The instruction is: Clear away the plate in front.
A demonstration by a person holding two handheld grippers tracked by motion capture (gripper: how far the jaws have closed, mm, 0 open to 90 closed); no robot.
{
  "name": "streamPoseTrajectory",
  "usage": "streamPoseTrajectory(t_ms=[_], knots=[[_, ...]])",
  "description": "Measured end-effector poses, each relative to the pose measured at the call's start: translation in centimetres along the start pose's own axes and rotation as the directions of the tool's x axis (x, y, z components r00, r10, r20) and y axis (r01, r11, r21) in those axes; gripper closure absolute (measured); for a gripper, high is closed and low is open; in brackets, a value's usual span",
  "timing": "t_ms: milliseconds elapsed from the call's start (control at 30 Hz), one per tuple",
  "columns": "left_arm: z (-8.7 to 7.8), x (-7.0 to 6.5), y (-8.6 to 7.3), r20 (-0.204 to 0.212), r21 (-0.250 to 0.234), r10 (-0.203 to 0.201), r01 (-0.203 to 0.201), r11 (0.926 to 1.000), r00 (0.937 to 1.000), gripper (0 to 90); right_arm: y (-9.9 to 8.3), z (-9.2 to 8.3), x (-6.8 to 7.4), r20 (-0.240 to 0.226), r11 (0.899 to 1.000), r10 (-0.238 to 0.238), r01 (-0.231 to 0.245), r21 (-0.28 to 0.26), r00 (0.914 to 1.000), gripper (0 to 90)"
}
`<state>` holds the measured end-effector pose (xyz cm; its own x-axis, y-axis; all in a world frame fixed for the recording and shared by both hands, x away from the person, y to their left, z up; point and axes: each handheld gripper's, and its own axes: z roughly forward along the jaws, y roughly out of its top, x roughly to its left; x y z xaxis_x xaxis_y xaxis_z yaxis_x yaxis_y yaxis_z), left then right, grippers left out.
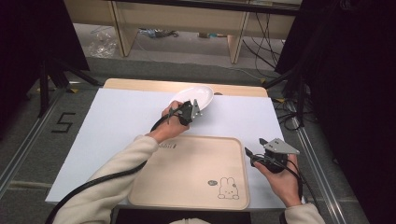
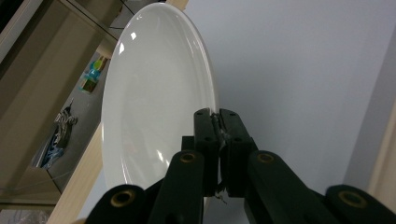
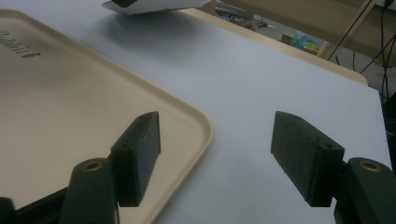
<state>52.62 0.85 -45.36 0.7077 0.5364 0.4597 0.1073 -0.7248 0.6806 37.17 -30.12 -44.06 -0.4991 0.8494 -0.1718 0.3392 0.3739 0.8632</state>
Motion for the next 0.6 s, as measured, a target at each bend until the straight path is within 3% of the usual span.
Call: streamPoseTrajectory(t_ms=[600], knots=[[-0.45, 0.00, -0.26, -0.025, -0.035, -0.035, 0.034, 0.9988, 0.9991, 88.1, 0.02, 0.01, -0.02, -0.001, 1.000, 0.005, -0.005, -0.002, 1.0000, 34.6]])
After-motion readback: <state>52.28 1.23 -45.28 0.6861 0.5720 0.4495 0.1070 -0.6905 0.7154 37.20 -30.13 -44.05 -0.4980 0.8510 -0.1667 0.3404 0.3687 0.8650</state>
